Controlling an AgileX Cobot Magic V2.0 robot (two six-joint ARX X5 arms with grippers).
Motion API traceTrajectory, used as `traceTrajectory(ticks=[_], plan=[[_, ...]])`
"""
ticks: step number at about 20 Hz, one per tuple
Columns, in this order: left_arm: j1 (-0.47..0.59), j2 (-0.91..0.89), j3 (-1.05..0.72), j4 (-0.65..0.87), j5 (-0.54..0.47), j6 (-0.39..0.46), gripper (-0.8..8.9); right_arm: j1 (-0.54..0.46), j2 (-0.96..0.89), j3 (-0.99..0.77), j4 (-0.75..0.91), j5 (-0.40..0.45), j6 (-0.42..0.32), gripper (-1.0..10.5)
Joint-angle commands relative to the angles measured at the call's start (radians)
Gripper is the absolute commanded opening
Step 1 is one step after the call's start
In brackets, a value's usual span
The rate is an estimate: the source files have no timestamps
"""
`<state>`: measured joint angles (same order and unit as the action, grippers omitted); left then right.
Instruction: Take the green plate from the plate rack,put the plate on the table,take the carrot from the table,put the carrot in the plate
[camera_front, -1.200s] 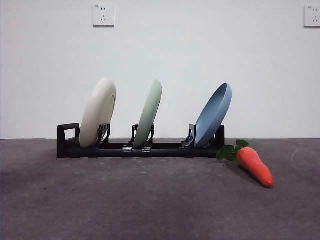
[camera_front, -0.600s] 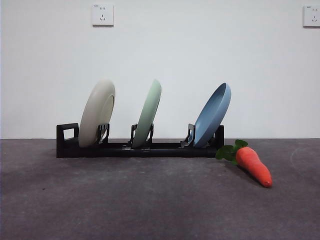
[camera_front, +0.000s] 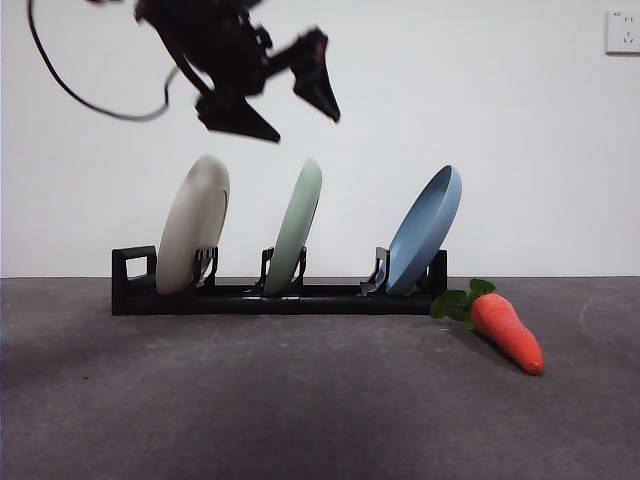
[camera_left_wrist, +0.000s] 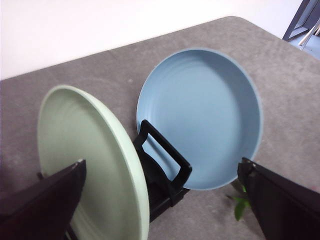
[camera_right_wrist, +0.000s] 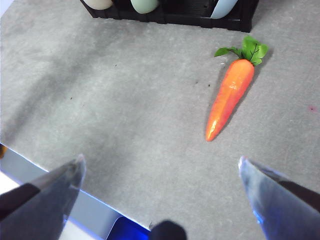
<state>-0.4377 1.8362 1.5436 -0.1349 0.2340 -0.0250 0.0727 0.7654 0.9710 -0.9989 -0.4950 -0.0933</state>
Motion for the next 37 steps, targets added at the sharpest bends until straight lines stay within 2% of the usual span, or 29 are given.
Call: traceTrajectory(ticks=[1,6,7,9,11,14,17,21,31,37], plan=[[-0.001,0.058,0.002,0.046,-0.008,0.014,5.61,0.002,0.003,0.003,0.003,-0.001,0.006,6.6],[-0.001,0.133,0.002,0.062,-0.023,0.019,5.61,0.002,0.021,0.003,0.003,-0.001,0.006,6.6],[-0.001,0.143,0.002,0.063,-0.023,0.02,5.34,0.002,0.024,0.003,0.003,-0.001,0.006,6.6],[-0.001,0.158,0.002,0.056,-0.022,0.023,4.02,0.002,0.03,0.003,0.003,-0.001,0.006,6.6],[-0.002,0.159,0.002,0.044,-0.021,0.023,3.61,0.002,0.032,0.003,0.003,-0.001,0.006,6.6],[-0.005,0.159,0.002,0.047,0.011,0.023,1.77,0.002,0.032,0.003,0.003,-0.001,0.006,6.6],[-0.006,0.159,0.002,0.039,0.011,0.023,1.44,0.002,0.032,0.003,0.003,-0.001,0.006,6.6],[-0.006,0.159,0.002,0.029,0.012,0.021,-0.08,0.002,0.032,0.003,0.003,-0.001,0.006,6.6],[-0.004,0.125,0.079,0.025,0.104,-0.023,-0.08,0.002,0.032,0.003,0.003,-0.001,0.006,6.6],[-0.015,-0.004,0.151,-0.129,0.116,-0.02,-0.08,0.002,0.032,0.003,0.004,-0.001,0.006,6.6]])
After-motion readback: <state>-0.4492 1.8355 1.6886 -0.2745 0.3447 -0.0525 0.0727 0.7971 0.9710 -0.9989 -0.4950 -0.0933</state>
